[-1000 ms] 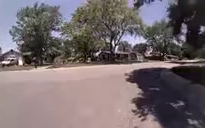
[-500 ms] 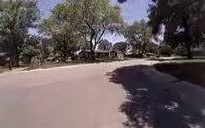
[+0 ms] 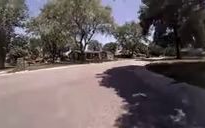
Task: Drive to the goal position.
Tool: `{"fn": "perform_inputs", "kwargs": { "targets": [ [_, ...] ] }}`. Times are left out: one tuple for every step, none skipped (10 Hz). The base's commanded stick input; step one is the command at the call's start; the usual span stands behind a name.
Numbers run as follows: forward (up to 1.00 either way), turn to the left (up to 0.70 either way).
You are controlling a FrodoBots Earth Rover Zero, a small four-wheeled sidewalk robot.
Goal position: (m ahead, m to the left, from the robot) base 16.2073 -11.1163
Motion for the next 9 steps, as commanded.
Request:
{"fn": "perform_inputs", "kwargs": {
  "targets": [
    [0.70, 0.00],
    [0.70, 0.00],
    [0.70, 0.00],
    [0.70, 0.00],
    [0.70, 0.00],
    [0.70, 0.00],
    [0.70, 0.00],
    [0.70, 0.00],
    [0.70, 0.00]
  ]
}}
